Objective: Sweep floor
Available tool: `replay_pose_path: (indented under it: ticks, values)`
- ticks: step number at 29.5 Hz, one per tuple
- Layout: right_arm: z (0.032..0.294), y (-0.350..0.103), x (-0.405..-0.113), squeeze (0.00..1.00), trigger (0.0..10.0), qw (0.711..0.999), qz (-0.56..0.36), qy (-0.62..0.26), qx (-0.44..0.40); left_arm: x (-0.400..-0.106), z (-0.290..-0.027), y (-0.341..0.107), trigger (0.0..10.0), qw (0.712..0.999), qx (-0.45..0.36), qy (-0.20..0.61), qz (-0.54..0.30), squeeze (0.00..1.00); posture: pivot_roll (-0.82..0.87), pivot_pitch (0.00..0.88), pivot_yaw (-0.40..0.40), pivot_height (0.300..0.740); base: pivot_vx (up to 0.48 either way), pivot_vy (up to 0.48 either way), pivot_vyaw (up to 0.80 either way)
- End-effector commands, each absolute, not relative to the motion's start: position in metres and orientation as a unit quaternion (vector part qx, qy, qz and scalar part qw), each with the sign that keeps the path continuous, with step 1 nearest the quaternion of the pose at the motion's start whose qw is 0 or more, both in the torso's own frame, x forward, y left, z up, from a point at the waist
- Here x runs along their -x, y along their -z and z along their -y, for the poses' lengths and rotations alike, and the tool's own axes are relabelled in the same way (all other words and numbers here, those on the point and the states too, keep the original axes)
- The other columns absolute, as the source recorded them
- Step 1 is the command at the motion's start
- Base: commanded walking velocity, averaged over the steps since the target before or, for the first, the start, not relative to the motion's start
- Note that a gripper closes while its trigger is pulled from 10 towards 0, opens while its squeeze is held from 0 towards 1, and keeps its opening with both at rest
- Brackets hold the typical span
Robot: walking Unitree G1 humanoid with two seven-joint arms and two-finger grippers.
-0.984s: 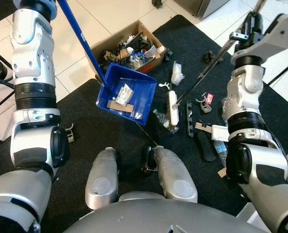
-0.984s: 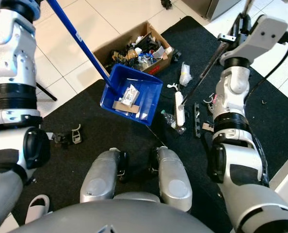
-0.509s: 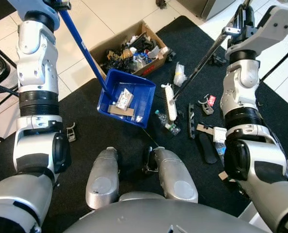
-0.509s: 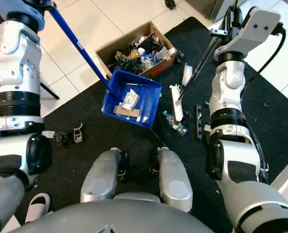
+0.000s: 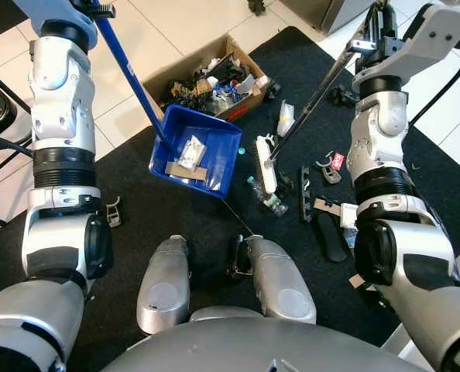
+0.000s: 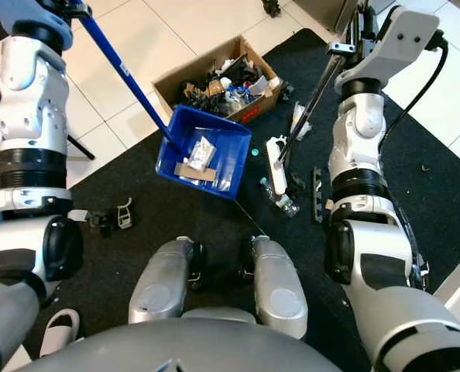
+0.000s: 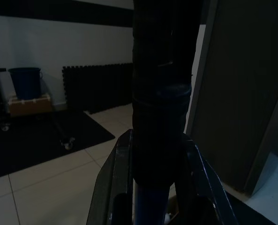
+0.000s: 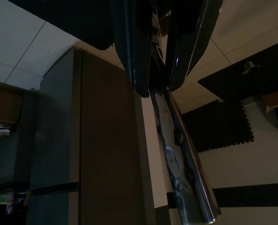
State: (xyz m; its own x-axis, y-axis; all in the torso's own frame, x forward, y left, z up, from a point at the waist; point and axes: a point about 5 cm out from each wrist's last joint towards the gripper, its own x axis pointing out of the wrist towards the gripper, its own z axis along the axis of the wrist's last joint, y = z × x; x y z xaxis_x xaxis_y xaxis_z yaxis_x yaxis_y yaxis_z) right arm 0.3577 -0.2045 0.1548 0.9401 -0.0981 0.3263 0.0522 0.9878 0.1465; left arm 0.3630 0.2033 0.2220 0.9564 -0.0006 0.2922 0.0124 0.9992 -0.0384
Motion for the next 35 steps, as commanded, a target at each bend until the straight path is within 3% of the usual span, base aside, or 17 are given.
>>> replay_pose_path:
  ticks: [1, 35]
  values:
    - [0.2071, -0.1591, -0.3587, 0.0, 10.0, 0.981, 0.178, 0.042, -0.07, -0.3605, -0.2028, -0.2271, 10.0, 0.985, 0.018, -0.002, 0.171, 0.0, 0.17, 0.0, -0.003, 0.74, 0.48, 0.0, 0.0]
    - [0.2069, -0.1544, -0.359, 0.0, 10.0, 0.982, 0.169, 0.044, -0.072, -0.3616, -0.2071, -0.2274, 10.0, 0.985, 0.012, -0.011, 0.17, 0.0, 0.18, 0.0, 0.002, 0.74, 0.48, 0.0, 0.0]
